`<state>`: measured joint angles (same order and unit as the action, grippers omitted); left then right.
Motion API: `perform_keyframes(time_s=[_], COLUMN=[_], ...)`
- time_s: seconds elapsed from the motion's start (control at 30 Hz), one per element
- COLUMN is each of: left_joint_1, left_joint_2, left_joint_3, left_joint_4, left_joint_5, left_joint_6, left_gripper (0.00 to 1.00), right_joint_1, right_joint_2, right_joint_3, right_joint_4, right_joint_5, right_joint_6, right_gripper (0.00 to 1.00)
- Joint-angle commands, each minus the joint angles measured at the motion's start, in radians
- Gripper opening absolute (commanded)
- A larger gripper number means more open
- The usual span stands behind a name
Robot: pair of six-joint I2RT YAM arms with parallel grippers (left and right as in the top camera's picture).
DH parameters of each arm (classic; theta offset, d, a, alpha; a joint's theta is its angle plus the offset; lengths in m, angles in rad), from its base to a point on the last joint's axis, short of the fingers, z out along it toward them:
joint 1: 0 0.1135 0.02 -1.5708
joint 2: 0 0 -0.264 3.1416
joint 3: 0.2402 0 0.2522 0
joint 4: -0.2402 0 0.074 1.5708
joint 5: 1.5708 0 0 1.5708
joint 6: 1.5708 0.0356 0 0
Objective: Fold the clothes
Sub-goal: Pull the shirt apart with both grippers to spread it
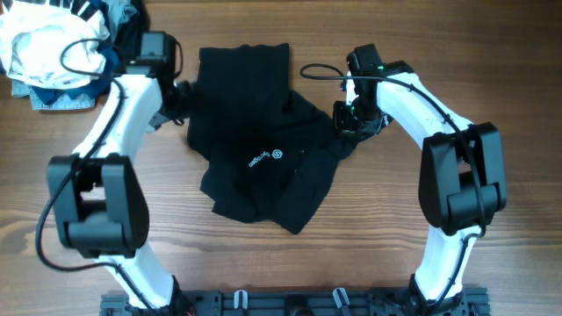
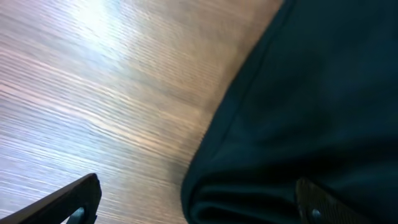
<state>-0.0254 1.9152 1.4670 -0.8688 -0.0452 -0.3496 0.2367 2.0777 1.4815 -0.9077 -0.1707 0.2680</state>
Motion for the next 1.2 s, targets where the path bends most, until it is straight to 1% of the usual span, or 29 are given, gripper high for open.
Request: perform_keyframes(time_s=[0.0, 0.07, 0.2, 0.27, 0.33, 0.43, 0.47, 0.53, 0.6, 0.63, 0.77, 0.93, 1.03, 1.17], left_joint_1=[0.009, 0.002, -0.013, -0.024, -0.047, -0.104, -0.119, -0.153, -0.181, -0.191, -0.214, -0.210, -0.209, -0.209], left_joint_2=[-0.040, -0.037, -0.037, -0.037, -0.035, -0.022, -0.019, -0.003, 0.016, 0.027, 0.093, 0.179, 0.206, 0.249], left_joint_3=[0.026, 0.026, 0.026, 0.026, 0.026, 0.026, 0.026, 0.026, 0.026, 0.026, 0.026, 0.026, 0.026, 0.026], left_joint_4=[0.033, 0.048, 0.083, 0.106, 0.137, 0.194, 0.210, 0.257, 0.299, 0.317, 0.388, 0.463, 0.504, 0.547], left_joint_5=[0.061, 0.094, 0.108, 0.155, 0.221, 0.232, 0.231, 0.231, 0.231, 0.231, 0.219, 0.119, 0.102, 0.076], left_joint_6=[0.062, 0.099, 0.103, 0.105, 0.133, 0.185, 0.187, 0.186, 0.186, 0.185, 0.185, 0.181, 0.134, 0.044], left_gripper=[1.00, 1.00, 1.00, 1.00, 1.00, 1.00, 1.00, 1.00, 1.00, 1.00, 1.00, 0.98, 0.96, 0.90], right_joint_1=[-0.109, -0.181, -0.335, -0.408, -0.470, -0.523, -0.531, -0.535, -0.531, -0.529, -0.526, -0.524, -0.520, -0.481], right_joint_2=[0.019, 0.019, 0.019, 0.019, 0.019, 0.019, 0.019, 0.019, 0.011, 0.005, -0.048, -0.146, -0.186, -0.197], right_joint_3=[-0.003, -0.002, 0.003, 0.005, 0.005, 0.006, 0.010, 0.025, 0.051, 0.063, 0.106, 0.108, 0.108, 0.108], right_joint_4=[-0.009, 0.005, 0.111, 0.195, 0.270, 0.338, 0.343, 0.332, 0.292, 0.272, 0.181, 0.116, 0.088, 0.050], right_joint_5=[0.111, 0.135, 0.119, 0.075, 0.007, -0.105, -0.137, -0.158, -0.188, -0.201, -0.257, -0.274, -0.257, -0.167], right_joint_6=[-0.037, -0.080, -0.170, -0.221, -0.269, -0.309, -0.322, -0.319, -0.310, -0.294, -0.226, -0.208, -0.203, -0.142], right_gripper=[0.04, 0.04, 0.04, 0.04, 0.04, 0.06, 0.11, 0.45, 0.69, 0.73, 0.76, 0.76, 0.75, 0.72])
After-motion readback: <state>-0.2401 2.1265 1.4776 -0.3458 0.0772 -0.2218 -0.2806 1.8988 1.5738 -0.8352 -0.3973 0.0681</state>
